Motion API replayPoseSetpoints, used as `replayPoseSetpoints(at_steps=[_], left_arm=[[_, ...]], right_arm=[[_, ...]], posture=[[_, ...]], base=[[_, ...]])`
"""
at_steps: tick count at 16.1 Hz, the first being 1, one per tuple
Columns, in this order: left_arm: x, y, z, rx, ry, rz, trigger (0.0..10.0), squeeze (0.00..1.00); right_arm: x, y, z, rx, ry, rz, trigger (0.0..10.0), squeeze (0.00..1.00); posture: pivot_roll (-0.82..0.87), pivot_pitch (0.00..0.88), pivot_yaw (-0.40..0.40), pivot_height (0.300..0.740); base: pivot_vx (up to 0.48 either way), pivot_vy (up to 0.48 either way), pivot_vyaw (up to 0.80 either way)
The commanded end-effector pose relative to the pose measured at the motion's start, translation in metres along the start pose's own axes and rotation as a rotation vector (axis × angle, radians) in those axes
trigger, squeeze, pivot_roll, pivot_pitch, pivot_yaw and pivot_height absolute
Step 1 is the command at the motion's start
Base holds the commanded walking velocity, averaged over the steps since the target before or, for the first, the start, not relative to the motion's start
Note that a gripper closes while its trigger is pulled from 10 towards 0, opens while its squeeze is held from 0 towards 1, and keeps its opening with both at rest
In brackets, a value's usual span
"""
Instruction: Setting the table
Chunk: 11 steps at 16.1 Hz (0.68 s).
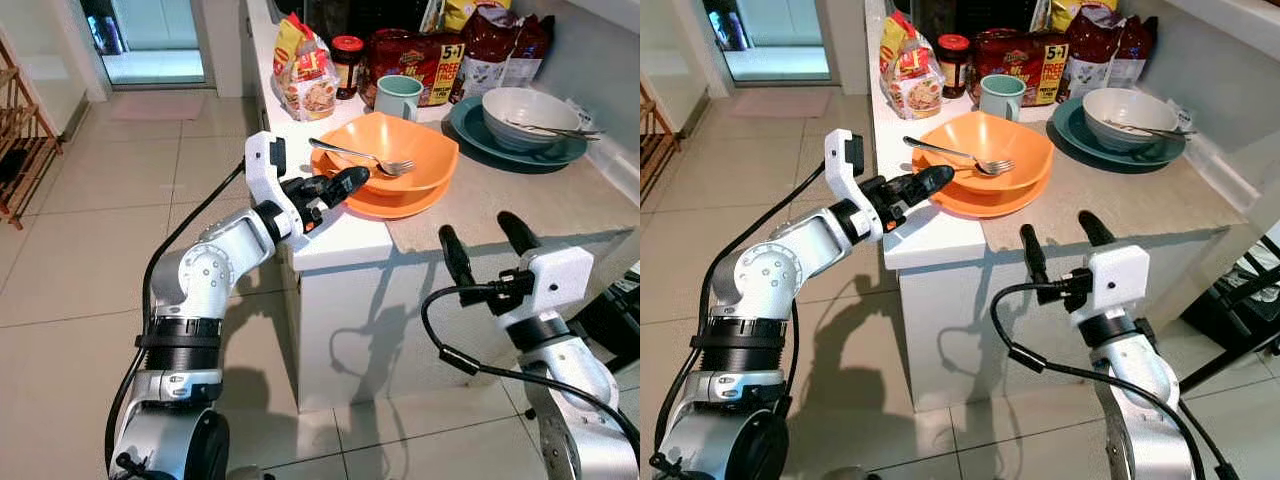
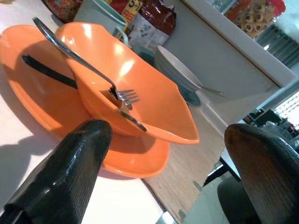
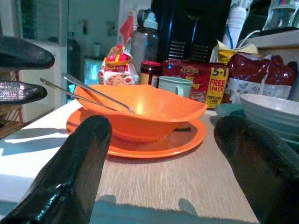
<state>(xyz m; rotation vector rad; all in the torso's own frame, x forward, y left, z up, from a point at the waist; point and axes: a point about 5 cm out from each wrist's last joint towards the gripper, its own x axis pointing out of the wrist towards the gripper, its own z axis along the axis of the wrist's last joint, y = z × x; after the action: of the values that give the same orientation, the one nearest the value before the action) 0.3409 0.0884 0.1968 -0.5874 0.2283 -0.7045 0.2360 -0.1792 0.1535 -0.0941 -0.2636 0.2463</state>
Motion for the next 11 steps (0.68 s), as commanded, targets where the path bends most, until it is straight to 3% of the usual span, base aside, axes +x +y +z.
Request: replayPoseSetpoints(at_steps=[1, 9, 10, 11], left_arm=[[0.002, -0.001, 0.005, 0.011, -0.011, 0.009, 10.0, 0.00], [0.020, -0.011, -0.001, 0.021, 0.023, -0.015, 10.0, 0.00], [0.023, -0.012, -0.001, 0.018, 0.024, -0.018, 6.1, 0.00], [0.024, -0.012, -0.001, 0.014, 0.025, -0.018, 5.1, 0.00]], right_arm=[[0.002, 0.001, 0.006, -0.003, -0.027, 0.008, 10.0, 0.00], [0.011, 0.002, 0.009, -0.003, -0.045, 0.008, 10.0, 0.00], [0.012, 0.005, 0.010, 0.002, -0.050, 0.019, 10.0, 0.00], [0.012, 0.006, 0.010, 0.005, -0.051, 0.026, 10.0, 0.00]], posture=[[0.02, 0.000, -0.013, 0.740], [0.01, 0.005, -0.011, 0.740], [0.01, 0.007, -0.009, 0.740], [0.01, 0.006, -0.009, 0.740]], base=[[0.000, 0.000, 0.00], [0.000, 0.000, 0.00], [0.000, 0.000, 0.00], [0.000, 0.000, 0.00]])
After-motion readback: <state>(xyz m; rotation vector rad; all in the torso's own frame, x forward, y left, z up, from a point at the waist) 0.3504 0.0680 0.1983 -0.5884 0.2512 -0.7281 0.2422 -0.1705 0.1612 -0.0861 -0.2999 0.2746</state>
